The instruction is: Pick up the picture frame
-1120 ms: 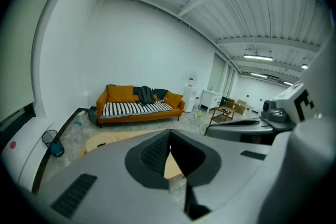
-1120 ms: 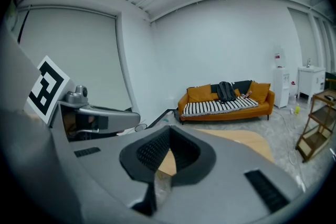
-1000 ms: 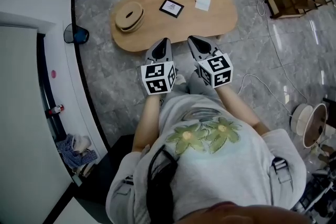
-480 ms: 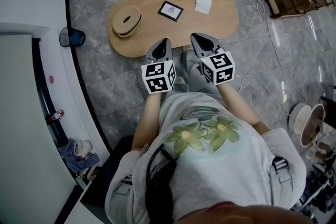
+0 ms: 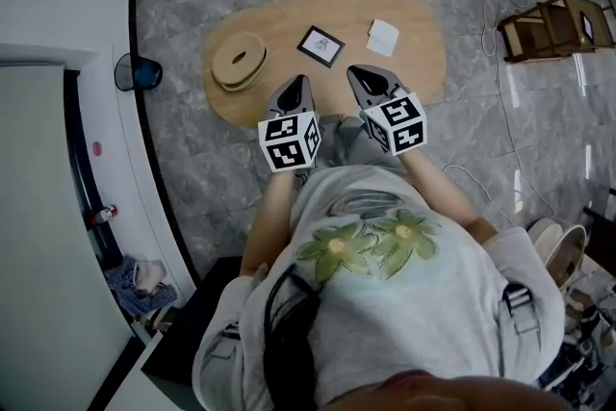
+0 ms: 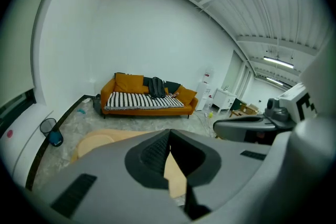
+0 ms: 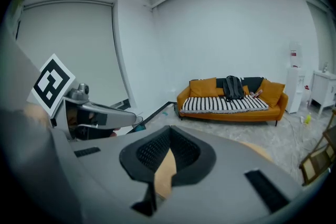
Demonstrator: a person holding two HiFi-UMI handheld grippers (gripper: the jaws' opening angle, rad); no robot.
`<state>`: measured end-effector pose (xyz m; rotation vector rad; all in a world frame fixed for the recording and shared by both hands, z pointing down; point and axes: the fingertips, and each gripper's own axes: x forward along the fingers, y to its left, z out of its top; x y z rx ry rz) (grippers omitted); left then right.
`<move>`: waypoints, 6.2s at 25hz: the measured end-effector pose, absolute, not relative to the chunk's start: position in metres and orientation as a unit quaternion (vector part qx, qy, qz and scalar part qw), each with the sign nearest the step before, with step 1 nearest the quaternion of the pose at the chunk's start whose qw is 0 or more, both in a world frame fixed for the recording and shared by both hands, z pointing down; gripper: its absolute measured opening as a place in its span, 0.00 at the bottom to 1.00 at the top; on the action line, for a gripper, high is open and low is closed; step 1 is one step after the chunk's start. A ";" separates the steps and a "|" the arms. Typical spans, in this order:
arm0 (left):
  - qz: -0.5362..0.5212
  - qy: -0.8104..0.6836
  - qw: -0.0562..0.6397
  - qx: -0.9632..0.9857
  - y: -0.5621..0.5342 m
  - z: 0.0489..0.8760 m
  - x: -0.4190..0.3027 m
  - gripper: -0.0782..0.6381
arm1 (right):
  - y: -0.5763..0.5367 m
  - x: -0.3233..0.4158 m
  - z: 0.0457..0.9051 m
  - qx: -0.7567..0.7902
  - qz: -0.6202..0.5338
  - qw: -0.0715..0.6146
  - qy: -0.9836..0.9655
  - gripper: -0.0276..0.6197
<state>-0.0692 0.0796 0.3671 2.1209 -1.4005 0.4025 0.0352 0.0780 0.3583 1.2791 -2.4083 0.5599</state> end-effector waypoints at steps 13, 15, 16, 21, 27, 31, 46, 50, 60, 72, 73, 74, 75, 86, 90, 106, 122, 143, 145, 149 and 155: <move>0.159 -0.550 0.329 0.751 0.034 0.414 -0.043 0.13 | 0.013 0.054 0.394 0.393 0.211 0.221 -0.867 0.06; 0.155 -0.556 0.336 0.744 0.027 0.421 -0.040 0.13 | 0.007 0.053 0.402 0.376 0.215 0.231 -0.871 0.06; 0.154 -0.560 0.338 0.741 0.024 0.425 -0.039 0.13 | 0.004 0.052 0.407 0.369 0.215 0.236 -0.873 0.06; 0.146 -0.575 0.351 0.724 0.013 0.443 -0.037 0.13 | -0.007 0.049 0.429 0.343 0.222 0.257 -0.876 0.10; 0.152 -0.583 0.366 0.709 -0.001 0.464 -0.034 0.14 | -0.026 0.049 0.453 0.323 0.239 0.271 -0.875 0.16; 0.160 -0.591 0.369 0.699 -0.008 0.479 -0.036 0.15 | -0.035 0.047 0.473 0.310 0.246 0.290 -0.871 0.18; 0.182 -0.599 0.406 0.666 -0.027 0.546 -0.037 0.30 | -0.059 0.048 0.534 0.287 0.256 0.318 -0.867 0.21; 0.181 -0.600 0.428 0.652 -0.029 0.571 -0.038 0.31 | -0.066 0.044 0.556 0.284 0.259 0.324 -0.864 0.21; 0.176 -0.603 0.457 0.630 -0.033 0.624 -0.036 0.32 | -0.079 0.043 0.611 0.272 0.260 0.353 -0.857 0.21; 0.192 -0.603 0.482 0.606 -0.035 0.680 -0.040 0.33 | -0.084 0.042 0.658 0.258 0.279 0.357 -0.853 0.22; 0.191 -0.606 0.485 0.601 -0.035 0.684 -0.043 0.33 | -0.085 0.042 0.662 0.257 0.279 0.359 -0.853 0.23; 0.190 -0.608 0.488 0.597 -0.035 0.687 -0.045 0.33 | -0.085 0.043 0.666 0.255 0.279 0.364 -0.851 0.23; 0.190 -0.610 0.490 0.593 -0.036 0.691 -0.047 0.33 | -0.085 0.043 0.670 0.253 0.280 0.369 -0.849 0.23; 0.210 -0.609 0.504 0.575 -0.031 0.733 -0.037 0.36 | -0.088 0.044 0.714 0.229 0.277 0.409 -0.838 0.24; 0.209 -0.606 0.523 0.562 -0.029 0.748 -0.037 0.38 | -0.088 0.042 0.723 0.223 0.281 0.416 -0.835 0.24; 0.250 -0.592 0.521 0.562 -0.024 0.786 -0.032 0.37 | -0.082 0.051 0.771 0.220 0.286 0.464 -0.809 0.25; 0.258 -0.585 0.526 0.560 -0.022 0.805 -0.030 0.28 | -0.078 0.056 0.804 0.202 0.287 0.504 -0.789 0.25; 0.187 -0.601 0.584 0.512 -0.019 0.808 -0.028 0.26 | -0.074 0.058 0.810 0.215 0.293 0.493 -0.790 0.21; 0.184 -0.601 0.589 0.508 -0.020 0.807 -0.028 0.25 | -0.075 0.059 0.810 0.218 0.295 0.488 -0.792 0.21; 0.182 -0.598 0.592 0.509 -0.020 0.805 -0.029 0.24 | -0.072 0.059 0.811 0.215 0.299 0.490 -0.790 0.21; 0.182 -0.586 0.601 0.511 -0.018 0.806 -0.030 0.23 | -0.068 0.059 0.815 0.206 0.301 0.488 -0.793 0.19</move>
